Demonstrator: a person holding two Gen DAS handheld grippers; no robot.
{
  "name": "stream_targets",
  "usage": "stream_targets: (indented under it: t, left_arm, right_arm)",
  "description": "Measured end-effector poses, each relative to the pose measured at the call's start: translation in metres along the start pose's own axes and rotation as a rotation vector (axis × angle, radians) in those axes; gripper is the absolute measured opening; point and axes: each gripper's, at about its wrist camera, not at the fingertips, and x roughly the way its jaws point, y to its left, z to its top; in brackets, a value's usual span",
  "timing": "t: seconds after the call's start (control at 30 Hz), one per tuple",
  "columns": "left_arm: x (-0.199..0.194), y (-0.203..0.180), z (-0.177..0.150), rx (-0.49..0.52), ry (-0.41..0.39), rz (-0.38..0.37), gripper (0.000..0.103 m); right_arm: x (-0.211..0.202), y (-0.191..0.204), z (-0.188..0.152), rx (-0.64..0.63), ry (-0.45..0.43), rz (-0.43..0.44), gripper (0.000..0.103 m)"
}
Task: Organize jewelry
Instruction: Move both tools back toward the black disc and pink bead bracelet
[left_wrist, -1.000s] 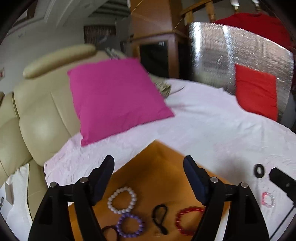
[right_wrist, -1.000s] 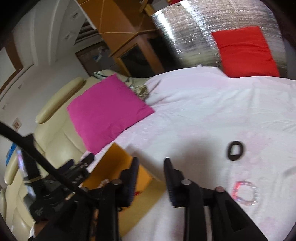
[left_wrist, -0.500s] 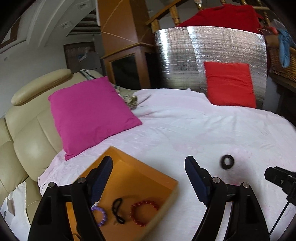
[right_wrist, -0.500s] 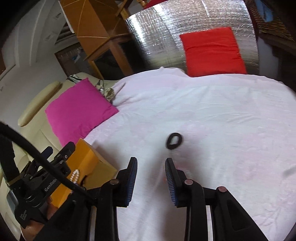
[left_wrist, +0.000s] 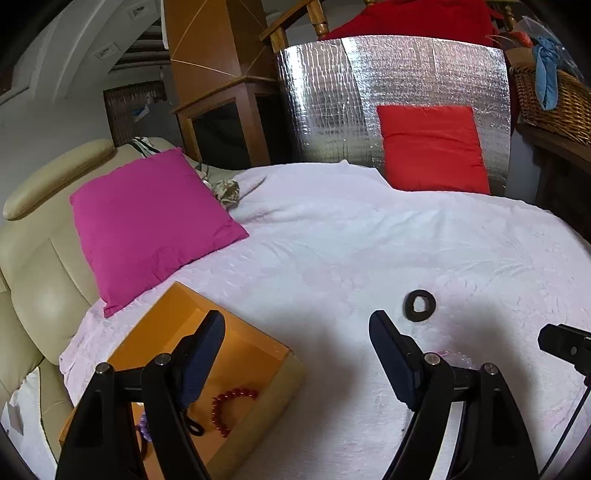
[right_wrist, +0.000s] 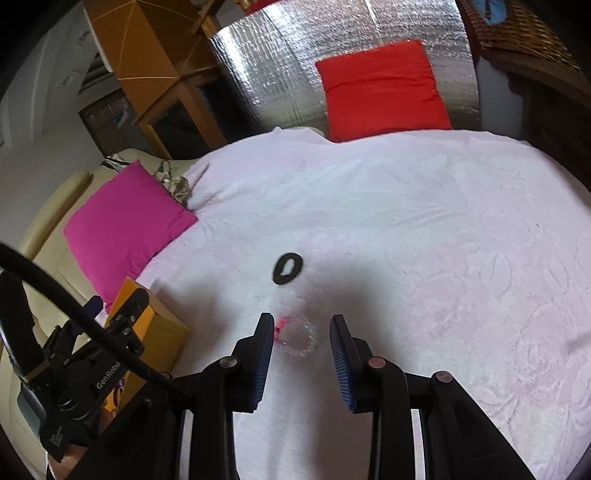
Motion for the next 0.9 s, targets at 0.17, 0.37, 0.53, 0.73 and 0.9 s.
stream_targets:
  t: [0.17, 0.37, 0.53, 0.73, 0.9]
  left_arm:
    - [0.007, -0.009, -0.004, 0.009, 0.024, -0.015, 0.081]
    - [0.016, -0.021, -0.006, 0.036, 0.06, -0.03, 0.081]
    - [0.022, -0.029, -0.006, 0.048, 0.074, -0.04, 0.081]
    - [0.031, -0.033, -0.006, 0.071, 0.092, -0.032, 0.081]
    - [0.047, -0.033, -0.01, 0.095, 0.128, -0.036, 0.081]
  right_arm:
    - [0.005, -0.009, -0.002, 0.022, 0.018, -0.007, 0.034]
    - [0.02, -0.012, -0.004, 0.033, 0.065, -0.007, 0.034]
    - [0.031, -0.022, -0.006, 0.051, 0.095, -0.019, 0.034]
    - [0.044, -0.034, -0.005, 0.079, 0.139, -0.03, 0.034]
    - [0.048, -0.035, -0.006, 0.082, 0.155, -0.027, 0.034]
